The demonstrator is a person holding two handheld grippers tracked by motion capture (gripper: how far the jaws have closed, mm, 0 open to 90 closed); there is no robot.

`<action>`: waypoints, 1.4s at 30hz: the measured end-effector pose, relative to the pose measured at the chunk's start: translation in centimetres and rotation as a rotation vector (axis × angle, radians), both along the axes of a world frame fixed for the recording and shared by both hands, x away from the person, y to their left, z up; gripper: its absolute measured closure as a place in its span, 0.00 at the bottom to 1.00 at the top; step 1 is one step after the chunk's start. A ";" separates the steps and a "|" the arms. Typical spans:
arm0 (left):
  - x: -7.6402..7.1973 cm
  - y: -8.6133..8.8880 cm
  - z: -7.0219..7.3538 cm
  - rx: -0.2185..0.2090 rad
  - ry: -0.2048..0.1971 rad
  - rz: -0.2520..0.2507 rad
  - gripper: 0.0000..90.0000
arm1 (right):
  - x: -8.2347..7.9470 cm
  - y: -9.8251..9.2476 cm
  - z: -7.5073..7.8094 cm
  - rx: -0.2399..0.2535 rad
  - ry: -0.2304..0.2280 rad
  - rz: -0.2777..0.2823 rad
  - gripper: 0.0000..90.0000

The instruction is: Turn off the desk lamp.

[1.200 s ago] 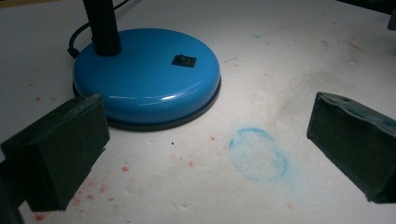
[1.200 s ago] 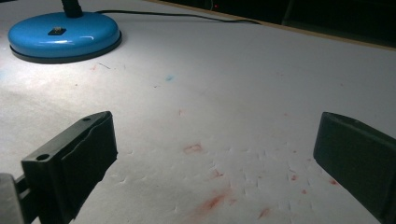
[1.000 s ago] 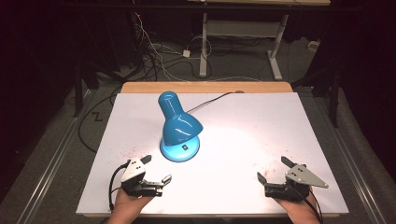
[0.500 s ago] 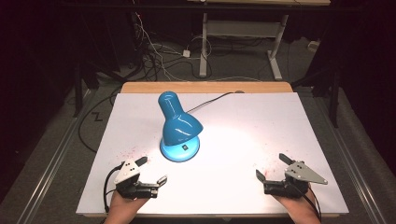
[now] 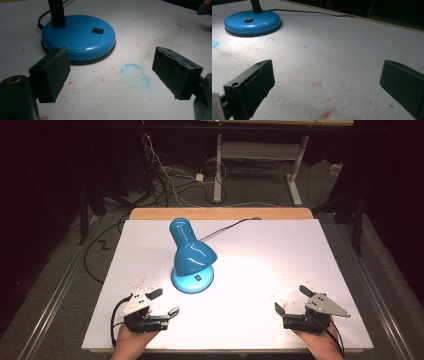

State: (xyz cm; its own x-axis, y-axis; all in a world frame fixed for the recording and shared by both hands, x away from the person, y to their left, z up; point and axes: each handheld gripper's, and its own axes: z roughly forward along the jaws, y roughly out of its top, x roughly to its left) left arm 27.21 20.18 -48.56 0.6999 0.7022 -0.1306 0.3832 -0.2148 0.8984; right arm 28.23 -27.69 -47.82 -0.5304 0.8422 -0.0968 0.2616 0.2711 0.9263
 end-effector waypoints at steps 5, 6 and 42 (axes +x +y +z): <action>0.1 0.0 -0.1 -0.001 0.011 -0.012 0.21 | -0.1 0.2 0.1 -0.008 -0.003 0.008 0.00; 0.2 -0.1 -0.1 -0.004 0.011 -0.007 0.22 | -0.1 0.2 0.1 -0.008 -0.005 0.009 0.00; 0.7 -0.5 -0.1 0.025 0.091 -0.003 0.88 | -0.3 0.0 0.2 -0.010 -0.008 0.003 0.00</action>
